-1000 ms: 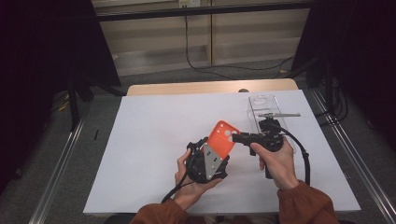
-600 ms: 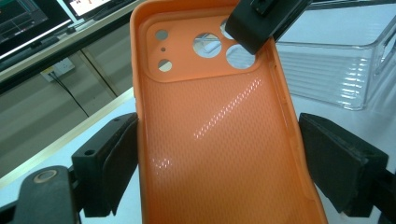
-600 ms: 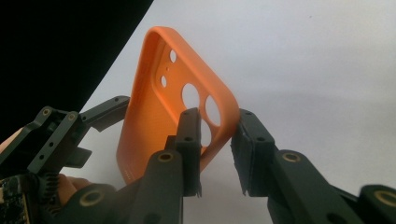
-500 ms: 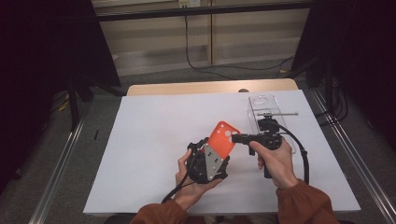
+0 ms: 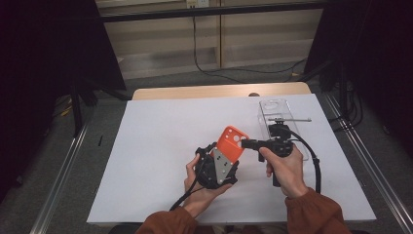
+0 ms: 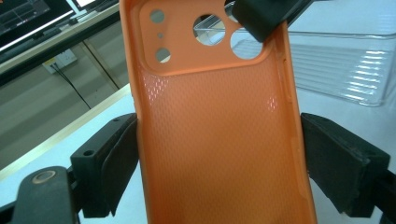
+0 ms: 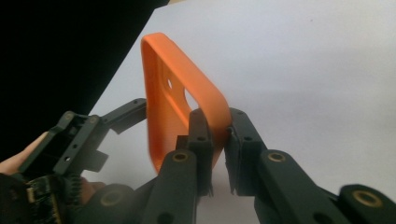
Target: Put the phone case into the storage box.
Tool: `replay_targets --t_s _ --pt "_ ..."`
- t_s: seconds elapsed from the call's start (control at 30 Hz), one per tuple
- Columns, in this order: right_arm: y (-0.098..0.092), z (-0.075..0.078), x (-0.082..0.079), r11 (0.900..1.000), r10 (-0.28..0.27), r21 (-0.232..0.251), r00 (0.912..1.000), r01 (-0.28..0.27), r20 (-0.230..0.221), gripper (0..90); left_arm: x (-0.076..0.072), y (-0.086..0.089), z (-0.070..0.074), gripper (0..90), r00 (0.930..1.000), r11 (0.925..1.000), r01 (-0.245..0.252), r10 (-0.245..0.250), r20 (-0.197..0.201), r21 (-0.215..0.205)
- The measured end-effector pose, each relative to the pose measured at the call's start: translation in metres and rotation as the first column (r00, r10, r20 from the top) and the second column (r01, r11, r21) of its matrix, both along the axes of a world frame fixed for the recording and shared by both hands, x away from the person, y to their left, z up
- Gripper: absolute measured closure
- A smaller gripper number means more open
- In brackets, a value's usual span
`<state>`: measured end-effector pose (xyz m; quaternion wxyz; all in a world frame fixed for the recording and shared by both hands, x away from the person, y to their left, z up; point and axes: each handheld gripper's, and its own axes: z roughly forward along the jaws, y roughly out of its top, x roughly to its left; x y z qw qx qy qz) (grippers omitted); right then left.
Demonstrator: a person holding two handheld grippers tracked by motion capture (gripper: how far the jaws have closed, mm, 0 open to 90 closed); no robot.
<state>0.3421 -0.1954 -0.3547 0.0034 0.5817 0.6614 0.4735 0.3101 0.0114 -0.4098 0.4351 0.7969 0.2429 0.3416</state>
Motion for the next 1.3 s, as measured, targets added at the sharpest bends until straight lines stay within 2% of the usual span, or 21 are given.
replay_targets --t_s 0.13,0.2,0.27,0.43,0.57,0.7,0.93,1.07,1.13,1.2,1.3 --pt "0.004 0.003 -0.001 1.0 -0.004 0.001 0.9996 0.004 0.03 83.2 0.005 0.002 0.001 15.9 0.9985 0.9989 0.017 -0.02 -0.05 -0.045" --pt "0.006 0.005 -0.001 1.0 -0.01 -0.002 0.999 0.01 0.045 83.3 0.006 0.003 0.001 13.0 0.9996 0.9987 0.002 -0.003 -0.029 -0.051" --pt "0.006 0.007 -0.001 1.0 -0.011 -0.005 0.9985 0.012 0.053 83.5 0.007 0.003 0.002 9.7 0.9992 0.9975 -0.006 0.003 -0.039 -0.071" --pt "0.007 0.01 -0.001 1.0 -0.009 -0.023 0.9978 0.01 0.066 83.6 0.012 0.006 0.003 4.7 0.9966 0.9925 0.01 -0.02 -0.08 -0.122" --pt "0.005 0.008 -0.001 1.0 -0.01 -0.026 0.9976 0.012 0.069 83.7 0.015 0.009 0.003 4.3 0.9896 0.9876 0.034 -0.055 -0.133 -0.153" --pt "0.002 0.007 0.0 0.999 -0.013 -0.03 0.9972 0.015 0.074 83.7 0.016 0.01 0.004 5.1 0.9814 0.9849 0.048 -0.077 -0.176 -0.166" --pt "-0.005 0.01 0.002 0.999 -0.019 -0.039 0.9958 0.022 0.09 83.9 0.014 0.019 0.011 3.7 0.9793 0.9756 0.061 -0.099 -0.177 -0.211" --pt "-0.008 0.011 0.002 0.999 -0.024 -0.041 0.995 0.029 0.097 83.9 0.013 0.026 0.013 2.2 0.9811 0.98 0.055 -0.089 -0.172 -0.191" --pt "-0.01 0.012 0.002 0.999 -0.027 -0.042 0.9947 0.031 0.099 83.8 0.014 0.03 0.013 2.6 0.9793 0.9777 0.058 -0.095 -0.179 -0.202" --pt "-0.011 0.012 0.002 0.998 -0.031 -0.043 0.9945 0.036 0.1 83.9 0.014 0.035 0.014 2.4 0.9822 0.9773 0.04 -0.077 -0.171 -0.208" --pt "-0.014 0.012 0.001 0.998 -0.033 -0.047 0.9938 0.038 0.106 83.9 0.016 0.045 0.013 2.4 0.9831 0.9743 0.038 -0.076 -0.166 -0.222"
